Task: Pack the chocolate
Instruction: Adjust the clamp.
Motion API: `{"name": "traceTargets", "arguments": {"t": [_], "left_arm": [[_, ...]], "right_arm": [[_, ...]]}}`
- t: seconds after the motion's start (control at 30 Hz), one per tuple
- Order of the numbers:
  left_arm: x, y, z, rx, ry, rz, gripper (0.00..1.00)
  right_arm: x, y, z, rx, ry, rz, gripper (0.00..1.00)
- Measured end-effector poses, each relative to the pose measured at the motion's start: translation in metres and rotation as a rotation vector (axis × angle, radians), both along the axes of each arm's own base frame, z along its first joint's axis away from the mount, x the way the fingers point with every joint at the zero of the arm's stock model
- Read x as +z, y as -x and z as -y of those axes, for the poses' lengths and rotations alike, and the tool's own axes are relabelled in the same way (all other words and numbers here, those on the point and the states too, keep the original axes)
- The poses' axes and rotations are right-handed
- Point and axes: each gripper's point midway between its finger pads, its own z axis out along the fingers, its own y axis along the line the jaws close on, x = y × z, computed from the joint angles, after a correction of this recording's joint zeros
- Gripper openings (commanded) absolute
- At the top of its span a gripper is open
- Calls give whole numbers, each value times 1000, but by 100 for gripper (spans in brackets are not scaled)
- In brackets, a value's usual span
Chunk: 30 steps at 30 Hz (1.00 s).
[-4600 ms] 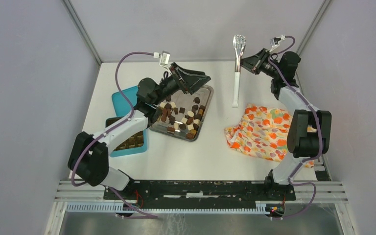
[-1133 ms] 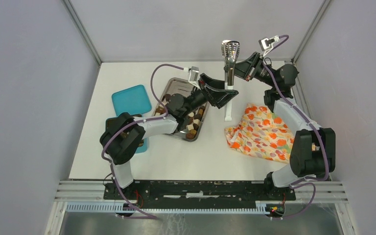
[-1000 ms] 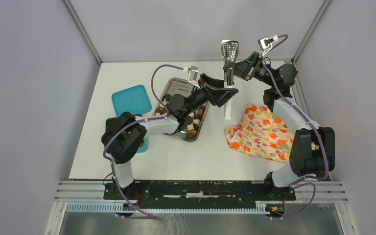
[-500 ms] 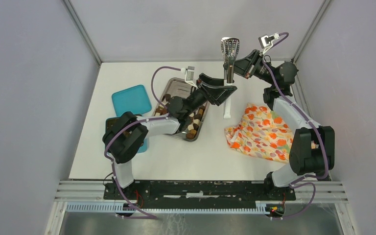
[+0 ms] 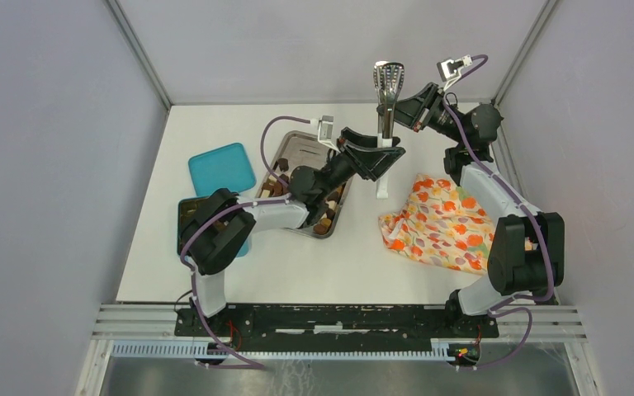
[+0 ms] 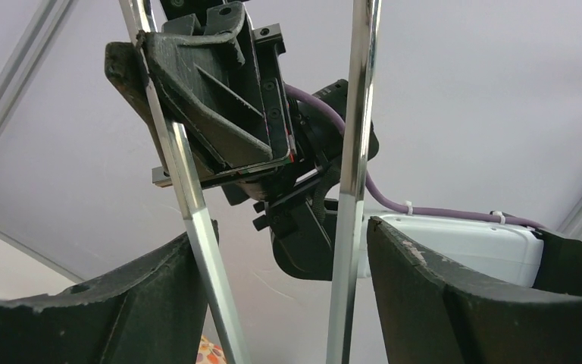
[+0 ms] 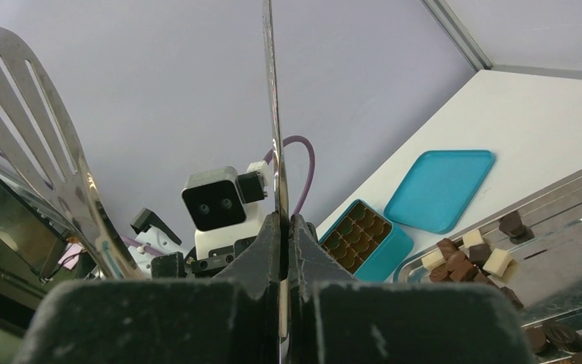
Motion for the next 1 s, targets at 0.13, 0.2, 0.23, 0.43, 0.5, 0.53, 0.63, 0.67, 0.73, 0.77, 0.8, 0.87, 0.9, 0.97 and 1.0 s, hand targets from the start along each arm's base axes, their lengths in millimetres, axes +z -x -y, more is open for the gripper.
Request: {"name": "traceTargets", "arguments": {"t": [0.13, 0.2, 0.23, 0.43, 0.5, 0.53, 0.63, 0.67, 0.73, 0.77, 0.8, 0.87, 0.9, 0.97, 1.0], "left_arm": [[-1, -4, 0, 26, 3, -14, 77], [-2, -6, 0, 42, 0, -16, 77], [-2, -8, 0, 53, -3, -18, 77], [-7, -14, 1, 81, -18, -35, 75], [-7, -16, 1, 88, -18, -38, 74], [-7, -16, 0, 89, -18, -38, 74], [-7, -16, 0, 91, -16, -39, 75], [-7, -16, 0, 91, -15, -38, 75], [-6, -16, 0, 91, -13, -37, 75], [-6, -16, 0, 91, -11, -36, 75], [-5, -16, -1, 91, -10, -35, 75], [-4, -15, -1, 91, -6, -32, 74], [-4, -15, -1, 91, -3, -30, 74], [-3, -15, -2, 91, -2, -29, 74], [-3, -15, -2, 92, -1, -29, 74]], "right_arm": [[-2, -1, 0, -3, 1, -11, 0], [-3, -2, 0, -6, 3, -19, 0], [-4, -3, 0, -9, 3, -23, 0], [-6, -7, 1, -25, 4, -35, 0], [-6, -7, 1, -28, 5, -34, 0], [-7, -8, 1, -28, 6, -36, 0], [-8, -8, 1, -29, 7, -44, 0], [-9, -8, 1, -30, 9, -45, 0], [-9, -8, 1, -30, 9, -46, 0], [-9, -9, 1, -30, 9, -46, 0], [-9, -9, 1, -30, 10, -45, 0], [-9, -9, 1, -30, 10, -45, 0], [-9, -9, 1, -31, 9, -46, 0], [-9, -8, 1, -30, 9, -46, 0], [-9, -8, 1, -30, 8, -48, 0]]}}
